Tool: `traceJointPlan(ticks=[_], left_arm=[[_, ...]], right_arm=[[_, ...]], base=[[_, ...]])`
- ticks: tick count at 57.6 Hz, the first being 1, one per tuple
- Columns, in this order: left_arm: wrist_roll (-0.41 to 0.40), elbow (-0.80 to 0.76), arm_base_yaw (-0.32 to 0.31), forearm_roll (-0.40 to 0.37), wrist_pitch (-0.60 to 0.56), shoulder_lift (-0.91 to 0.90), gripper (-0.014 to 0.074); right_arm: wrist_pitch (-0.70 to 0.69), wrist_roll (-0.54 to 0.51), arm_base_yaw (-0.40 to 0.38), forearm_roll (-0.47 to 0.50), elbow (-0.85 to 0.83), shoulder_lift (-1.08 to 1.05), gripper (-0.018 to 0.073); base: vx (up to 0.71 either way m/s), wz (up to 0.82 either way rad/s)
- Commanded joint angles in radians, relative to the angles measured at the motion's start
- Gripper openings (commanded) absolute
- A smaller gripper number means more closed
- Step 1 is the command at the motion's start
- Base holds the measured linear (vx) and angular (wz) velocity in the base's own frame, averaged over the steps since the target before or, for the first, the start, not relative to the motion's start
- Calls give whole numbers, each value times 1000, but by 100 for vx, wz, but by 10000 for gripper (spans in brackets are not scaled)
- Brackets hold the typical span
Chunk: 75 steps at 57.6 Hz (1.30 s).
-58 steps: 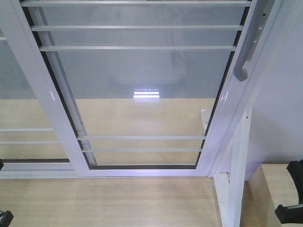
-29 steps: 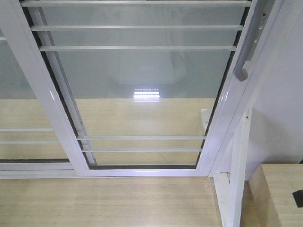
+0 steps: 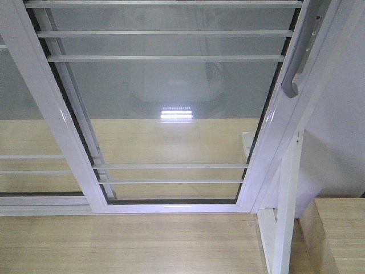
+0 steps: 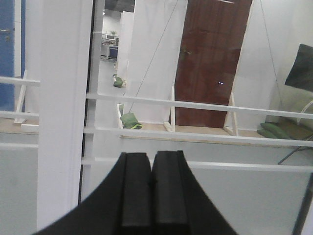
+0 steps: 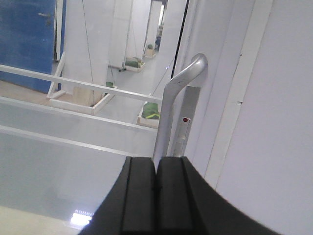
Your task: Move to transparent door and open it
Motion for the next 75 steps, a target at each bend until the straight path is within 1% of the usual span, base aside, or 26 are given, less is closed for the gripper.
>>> traceJointPlan(ticks=[1,7,16,21,27,35,38,44,53,58,61,65,72,75], left_arm=[[49,-112,-4,-6,-111,124,-6],[88,-175,-4,-6,-138,256,-6],[90,-206,-4,-6,-186,378,-6],[95,-206,-4,-6,-220,417,-3],[96,-206,-4,-6,-259,453,11],[96,-206,-4,-6,-262,477,58],[96,-206,-4,-6,-262,485,88],[96,-206,-4,-6,-260,501,165],[96,-206,-4,-6,-253,526,342],[96,-205,-4,-6,-267,535,430],[96,-205,-4,-6,-268,535,473],[96,-205,-4,-6,-276,535,518],[96,-205,-4,-6,-277,535,545],[96,-205,-4,-6,-276,535,545]], right_arm=[[-89,-8,1,-5,-117,124,0],[-144,-8,1,-5,-176,225,0],[-207,0,1,-2,-188,298,0],[-243,0,1,-2,-188,323,5],[-244,-1,1,-2,-188,338,24],[-237,-1,1,-2,-188,341,89],[-229,-1,1,-2,-188,341,127],[-209,-1,1,-2,-188,341,238],[-197,-1,1,-2,-188,341,463],[-224,-5,1,-2,-188,352,547],[-260,-5,-1,-1,-188,371,572],[-316,-5,-3,7,-188,415,578],[-423,-4,-3,91,-188,526,559],[-481,-4,-3,110,-188,583,545]], base=[[0,0],[0,0],[0,0],[0,0],[0,0],[0,0],[0,0],[0,0],[0,0],[0,0],[0,0],[0,0],[0,0],[0,0]])
